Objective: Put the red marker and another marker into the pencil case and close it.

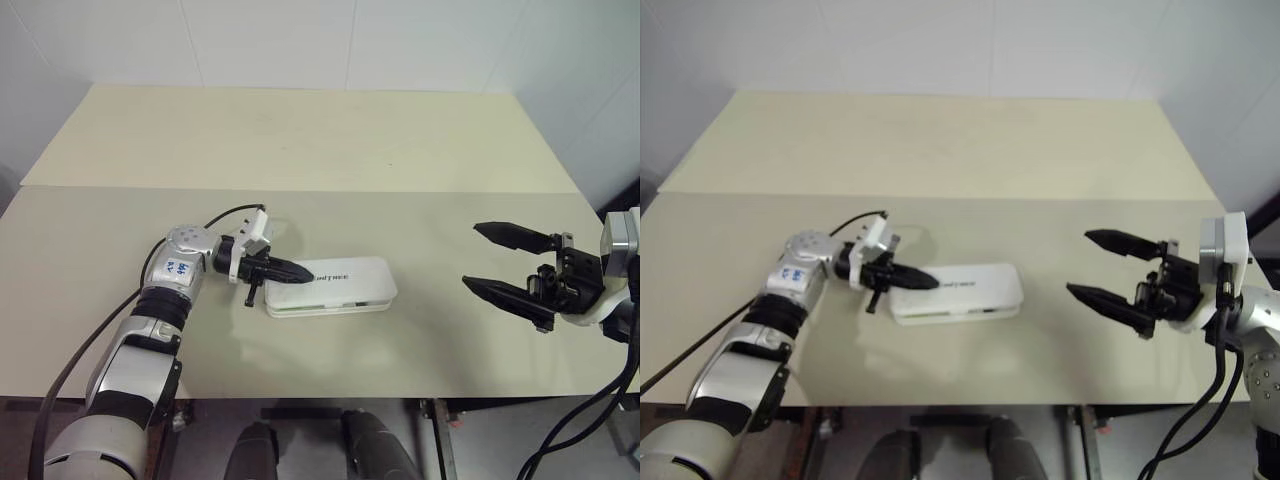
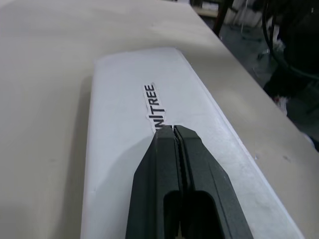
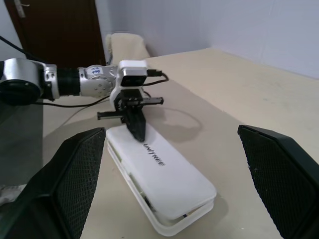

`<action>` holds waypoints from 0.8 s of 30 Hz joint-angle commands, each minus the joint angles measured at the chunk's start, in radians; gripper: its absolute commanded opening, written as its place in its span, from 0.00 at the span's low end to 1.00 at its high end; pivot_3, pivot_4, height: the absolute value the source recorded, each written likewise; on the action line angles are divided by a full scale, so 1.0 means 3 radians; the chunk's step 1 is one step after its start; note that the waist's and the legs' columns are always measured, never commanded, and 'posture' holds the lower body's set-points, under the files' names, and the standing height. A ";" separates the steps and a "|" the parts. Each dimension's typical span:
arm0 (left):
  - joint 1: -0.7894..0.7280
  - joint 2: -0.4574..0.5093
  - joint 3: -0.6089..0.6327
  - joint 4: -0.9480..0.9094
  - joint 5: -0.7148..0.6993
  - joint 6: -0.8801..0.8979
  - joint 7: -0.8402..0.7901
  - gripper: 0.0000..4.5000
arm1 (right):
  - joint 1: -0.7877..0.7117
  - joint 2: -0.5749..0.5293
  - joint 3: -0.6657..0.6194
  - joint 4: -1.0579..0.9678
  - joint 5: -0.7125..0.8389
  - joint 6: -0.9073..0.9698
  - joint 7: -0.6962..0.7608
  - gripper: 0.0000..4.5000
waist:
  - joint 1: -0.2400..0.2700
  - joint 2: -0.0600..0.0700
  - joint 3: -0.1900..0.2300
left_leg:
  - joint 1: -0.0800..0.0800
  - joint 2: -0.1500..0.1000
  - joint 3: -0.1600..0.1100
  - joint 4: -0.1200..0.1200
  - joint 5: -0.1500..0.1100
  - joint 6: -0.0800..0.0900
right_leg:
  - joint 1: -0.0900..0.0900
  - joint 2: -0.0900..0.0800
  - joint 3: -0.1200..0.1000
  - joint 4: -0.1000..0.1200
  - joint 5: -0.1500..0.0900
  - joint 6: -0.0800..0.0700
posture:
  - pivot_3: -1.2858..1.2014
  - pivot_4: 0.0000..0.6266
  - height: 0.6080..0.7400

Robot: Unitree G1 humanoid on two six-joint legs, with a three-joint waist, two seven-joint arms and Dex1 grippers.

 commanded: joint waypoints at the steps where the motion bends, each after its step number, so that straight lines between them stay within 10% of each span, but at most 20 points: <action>1: 0.0040 0.0006 -0.0108 -0.0077 0.0171 -0.0136 -0.0260 0.00 | -0.0032 0.0047 0.0007 -0.0125 -0.0013 -0.0087 -0.0059 1.00 | 0.0001 0.0000 0.0000 | 0.0001 0.0000 0.0000 0.0000 0.0000 0.0000 | 0.0001 0.0000 0.0000 0.0000 0.0000 0.0000 | 0.52 0.24 1.00; 12: -0.0066 0.0079 -0.0479 0.0178 0.0870 -0.0928 -0.0080 0.00 | -0.0094 0.0124 0.0101 -0.0090 -0.0109 -0.0159 -0.0159 1.00 | -0.0019 0.0005 -0.0003 | 0.0065 0.0000 0.0002 -0.0011 -0.0003 0.0005 | 0.0072 0.0000 0.0005 -0.0030 0.0000 0.0000 | 0.52 0.24 1.00; 24: -0.0005 0.0123 -0.0108 -0.0050 0.0623 -0.0918 0.0079 0.00 | -0.0158 0.0152 0.0164 -0.0003 -0.0226 -0.0221 -0.0128 1.00 | -0.0088 0.0005 -0.0003 | 0.0078 0.0000 0.0005 -0.0012 -0.0004 0.0007 | 0.0100 -0.0002 0.0012 -0.0057 0.0006 0.0010 | 0.52 0.24 1.00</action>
